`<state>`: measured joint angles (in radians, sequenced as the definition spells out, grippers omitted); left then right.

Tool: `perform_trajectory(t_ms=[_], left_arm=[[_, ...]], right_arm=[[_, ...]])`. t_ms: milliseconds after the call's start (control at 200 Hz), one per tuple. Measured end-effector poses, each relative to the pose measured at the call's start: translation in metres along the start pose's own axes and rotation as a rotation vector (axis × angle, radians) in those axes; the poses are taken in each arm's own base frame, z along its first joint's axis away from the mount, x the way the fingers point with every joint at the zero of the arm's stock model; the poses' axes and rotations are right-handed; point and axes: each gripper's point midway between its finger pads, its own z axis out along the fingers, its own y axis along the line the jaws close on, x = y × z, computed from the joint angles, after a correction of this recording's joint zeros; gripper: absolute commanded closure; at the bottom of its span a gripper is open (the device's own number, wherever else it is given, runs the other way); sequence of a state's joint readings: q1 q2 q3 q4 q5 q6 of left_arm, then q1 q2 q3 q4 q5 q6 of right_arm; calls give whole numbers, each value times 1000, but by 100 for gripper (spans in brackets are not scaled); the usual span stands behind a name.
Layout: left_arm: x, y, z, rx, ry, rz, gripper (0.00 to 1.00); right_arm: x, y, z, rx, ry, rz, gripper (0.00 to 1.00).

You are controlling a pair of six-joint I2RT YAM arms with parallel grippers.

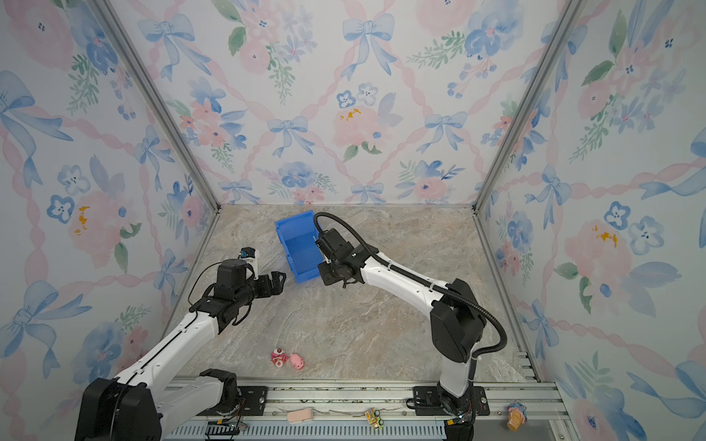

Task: Put the screwdriver in the bin
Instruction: Place the screwdriver into the bin.

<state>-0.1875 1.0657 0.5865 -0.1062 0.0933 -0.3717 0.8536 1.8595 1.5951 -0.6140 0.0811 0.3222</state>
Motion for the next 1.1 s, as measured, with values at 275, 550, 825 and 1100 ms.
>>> perform_trajectory(t_ms=[275,550,825,1100], left_arm=[[7,1,-3,1,3,-16,2],[7,1,-10,4,-9,-31,2],[10,1,-12,3,-8,-32,2],[11,3,-12,-2,-5,-33,2]], right_arm=[[-31,15,36,-58,-33,47,95],[-47,24,80,-99,-35,82,94],[-70,15,103,-104,-78,147,90],[-64,12,136,-103,-56,185,87]])
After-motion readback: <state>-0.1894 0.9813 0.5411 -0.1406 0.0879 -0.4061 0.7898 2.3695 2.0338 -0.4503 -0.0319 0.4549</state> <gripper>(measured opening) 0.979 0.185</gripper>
